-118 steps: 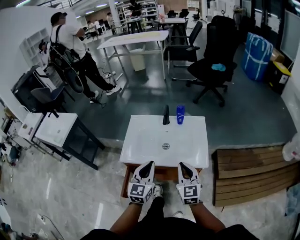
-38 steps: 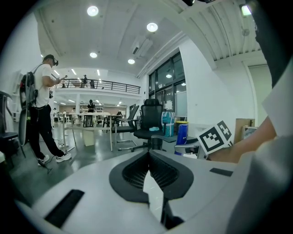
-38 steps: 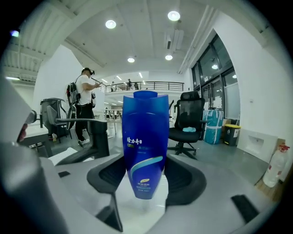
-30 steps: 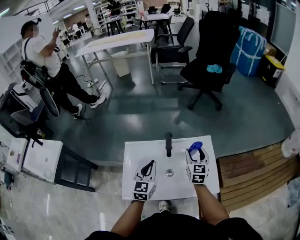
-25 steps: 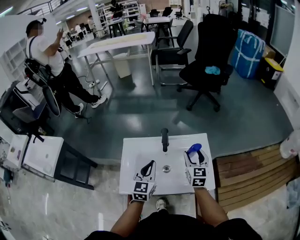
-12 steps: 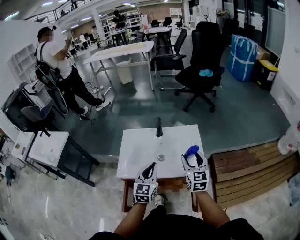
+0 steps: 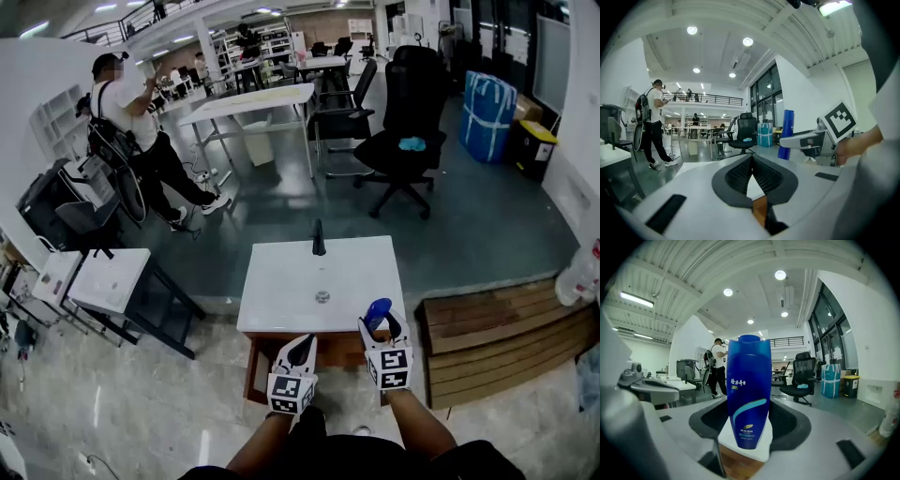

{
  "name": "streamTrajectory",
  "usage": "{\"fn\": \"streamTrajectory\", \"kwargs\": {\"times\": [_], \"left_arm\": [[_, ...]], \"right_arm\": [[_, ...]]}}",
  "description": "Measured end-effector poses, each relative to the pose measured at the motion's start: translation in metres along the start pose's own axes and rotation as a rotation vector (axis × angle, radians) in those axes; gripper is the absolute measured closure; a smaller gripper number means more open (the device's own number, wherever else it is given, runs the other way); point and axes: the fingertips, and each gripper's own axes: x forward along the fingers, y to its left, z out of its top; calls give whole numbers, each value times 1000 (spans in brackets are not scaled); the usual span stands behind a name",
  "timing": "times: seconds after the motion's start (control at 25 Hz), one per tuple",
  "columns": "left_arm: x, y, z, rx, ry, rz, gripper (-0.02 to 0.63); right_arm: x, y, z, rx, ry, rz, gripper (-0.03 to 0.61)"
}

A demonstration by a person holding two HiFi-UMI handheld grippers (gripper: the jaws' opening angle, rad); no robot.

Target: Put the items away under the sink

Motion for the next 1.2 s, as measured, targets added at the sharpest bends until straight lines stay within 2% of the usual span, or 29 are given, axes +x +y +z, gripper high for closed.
{"fn": "streamTrajectory", "kwargs": {"times": [0.2, 0.56, 0.84, 1.08, 1.2], "left_arm": [[-10, -4, 8, 3, -11, -1, 598], [-31, 25, 6, 1, -38, -5, 598], [-42, 58, -6, -7, -20, -20, 598], [-35, 90, -13, -20, -44, -35, 598], [-38, 96, -31, -26, -14, -33, 598]], "right_arm": [[-10, 7, 7, -20, -15, -12, 307], [-14, 31, 7, -35, -34, -59, 307], [-5, 65, 6, -57, -43, -85, 307], [16, 86, 4, -69, -53, -112, 307], [15, 95, -14, -61, -20, -134, 307]]}}
